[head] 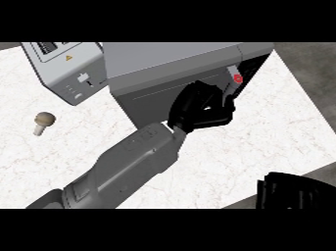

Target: Pick up the milk, place it into the microwave and close the microwave

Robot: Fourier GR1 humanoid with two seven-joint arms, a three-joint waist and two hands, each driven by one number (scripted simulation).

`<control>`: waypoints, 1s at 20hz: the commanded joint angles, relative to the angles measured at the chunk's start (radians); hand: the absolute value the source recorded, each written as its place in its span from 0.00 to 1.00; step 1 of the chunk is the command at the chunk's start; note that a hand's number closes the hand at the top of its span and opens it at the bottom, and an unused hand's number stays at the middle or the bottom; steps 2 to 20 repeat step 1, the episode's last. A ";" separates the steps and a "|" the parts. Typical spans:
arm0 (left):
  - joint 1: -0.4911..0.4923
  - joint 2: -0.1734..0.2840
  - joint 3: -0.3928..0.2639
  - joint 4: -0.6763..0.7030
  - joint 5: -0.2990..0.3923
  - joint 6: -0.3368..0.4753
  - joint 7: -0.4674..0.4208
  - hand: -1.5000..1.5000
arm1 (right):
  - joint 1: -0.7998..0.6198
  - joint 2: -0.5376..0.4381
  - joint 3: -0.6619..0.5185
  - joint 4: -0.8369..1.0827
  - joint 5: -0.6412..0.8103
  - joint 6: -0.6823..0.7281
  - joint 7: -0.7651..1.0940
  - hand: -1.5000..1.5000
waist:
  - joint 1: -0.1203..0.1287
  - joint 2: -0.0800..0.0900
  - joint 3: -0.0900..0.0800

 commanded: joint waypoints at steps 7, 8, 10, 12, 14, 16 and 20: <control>0.074 0.046 0.110 0.146 0.064 -0.006 -0.041 1.00 | 0.046 0.015 0.022 -0.052 0.027 -0.034 0.005 1.00 | 0.027 0.009 -0.005; 0.074 0.046 0.110 0.146 0.064 -0.006 -0.041 1.00 | 0.046 0.015 0.022 -0.052 0.027 -0.034 0.005 1.00 | 0.027 0.009 -0.005; 0.074 0.046 0.110 0.146 0.064 -0.006 -0.041 1.00 | 0.046 0.015 0.022 -0.052 0.027 -0.034 0.005 1.00 | 0.027 0.009 -0.005; 0.074 0.046 0.110 0.146 0.064 -0.006 -0.041 1.00 | 0.046 0.015 0.022 -0.052 0.027 -0.034 0.005 1.00 | 0.027 0.009 -0.005; 0.074 0.046 0.110 0.146 0.064 -0.006 -0.041 1.00 | 0.046 0.015 0.022 -0.052 0.027 -0.034 0.005 1.00 | 0.027 0.009 -0.005; 0.074 0.046 0.110 0.146 0.064 -0.006 -0.041 1.00 | 0.046 0.015 0.022 -0.052 0.027 -0.034 0.005 1.00 | 0.027 0.009 -0.005; 0.074 0.046 0.110 0.146 0.064 -0.006 -0.041 1.00 | 0.046 0.015 0.022 -0.052 0.027 -0.034 0.005 1.00 | 0.027 0.009 -0.005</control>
